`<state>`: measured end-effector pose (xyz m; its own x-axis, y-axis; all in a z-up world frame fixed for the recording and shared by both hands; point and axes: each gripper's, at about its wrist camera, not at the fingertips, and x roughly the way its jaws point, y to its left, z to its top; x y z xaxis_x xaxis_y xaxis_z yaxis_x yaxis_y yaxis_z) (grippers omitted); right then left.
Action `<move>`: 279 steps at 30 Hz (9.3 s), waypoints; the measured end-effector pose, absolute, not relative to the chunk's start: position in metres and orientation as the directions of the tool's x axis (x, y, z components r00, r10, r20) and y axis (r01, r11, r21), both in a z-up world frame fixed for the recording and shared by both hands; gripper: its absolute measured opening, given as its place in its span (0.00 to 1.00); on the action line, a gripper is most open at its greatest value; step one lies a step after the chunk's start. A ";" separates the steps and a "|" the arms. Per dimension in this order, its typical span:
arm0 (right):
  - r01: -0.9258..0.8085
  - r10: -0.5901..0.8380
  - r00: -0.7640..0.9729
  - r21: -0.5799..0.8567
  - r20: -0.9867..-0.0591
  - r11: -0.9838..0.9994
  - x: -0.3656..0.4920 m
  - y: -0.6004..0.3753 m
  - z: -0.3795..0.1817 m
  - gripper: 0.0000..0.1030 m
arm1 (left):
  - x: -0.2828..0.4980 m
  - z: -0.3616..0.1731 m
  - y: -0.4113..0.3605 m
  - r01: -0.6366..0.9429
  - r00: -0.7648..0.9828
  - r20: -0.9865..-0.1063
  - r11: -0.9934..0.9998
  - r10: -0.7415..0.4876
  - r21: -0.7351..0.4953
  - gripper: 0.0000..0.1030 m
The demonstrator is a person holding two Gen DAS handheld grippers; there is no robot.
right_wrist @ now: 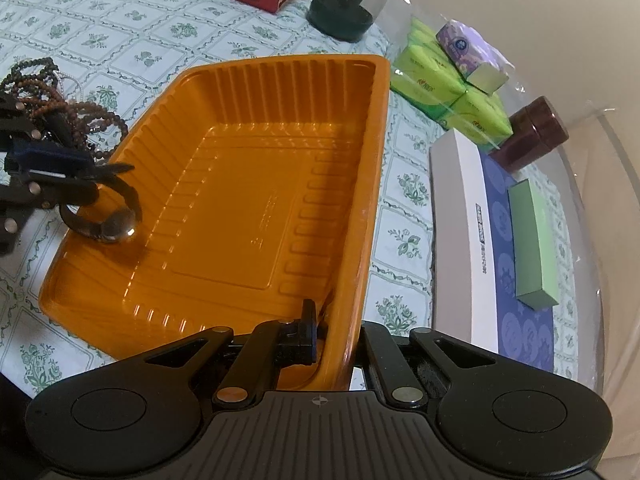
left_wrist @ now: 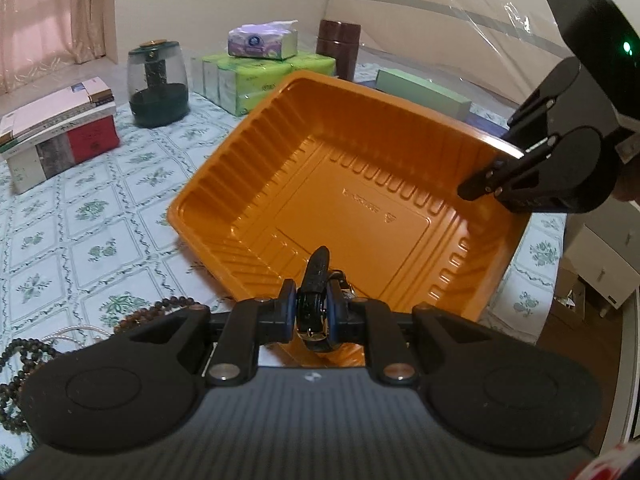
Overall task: Organize jewelry
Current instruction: 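Carry the watch into the orange tray and open the left gripper, then grasp the black strap watch from the pile with the left gripper, then carry the black strap watch into the tray and release it, then grasp the black cylindrical clip from the pile with the left gripper, then carry the black clip into the tray and open the left gripper, then grasp the brown bead necklace with the left gripper and lift it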
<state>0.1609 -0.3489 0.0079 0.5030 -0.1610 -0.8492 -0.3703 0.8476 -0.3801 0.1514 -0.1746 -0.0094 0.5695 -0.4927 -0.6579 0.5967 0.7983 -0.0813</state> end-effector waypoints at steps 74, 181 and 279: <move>-0.351 -0.178 0.488 -0.379 -0.855 0.856 0.155 -0.349 -0.002 0.04 | 0.107 -0.014 -0.064 0.335 0.710 -0.643 0.941 -0.286 -0.048 0.19; -0.333 -0.164 0.480 -0.352 -0.862 0.875 0.150 -0.356 -0.011 0.05 | 0.134 -0.030 -0.112 0.568 0.620 -0.673 0.822 -0.402 0.032 0.17; -0.333 -0.170 0.476 -0.356 -0.863 0.873 0.147 -0.356 -0.013 0.06 | 0.102 -0.031 -0.042 0.432 0.723 -0.635 0.895 -0.273 0.108 0.05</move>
<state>0.1474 -0.3563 -0.0127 0.4762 -0.1701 -0.8627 -0.3333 0.8730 -0.3561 0.1016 -0.0422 -0.0313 0.7232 -0.2727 -0.6345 0.4321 0.8954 0.1076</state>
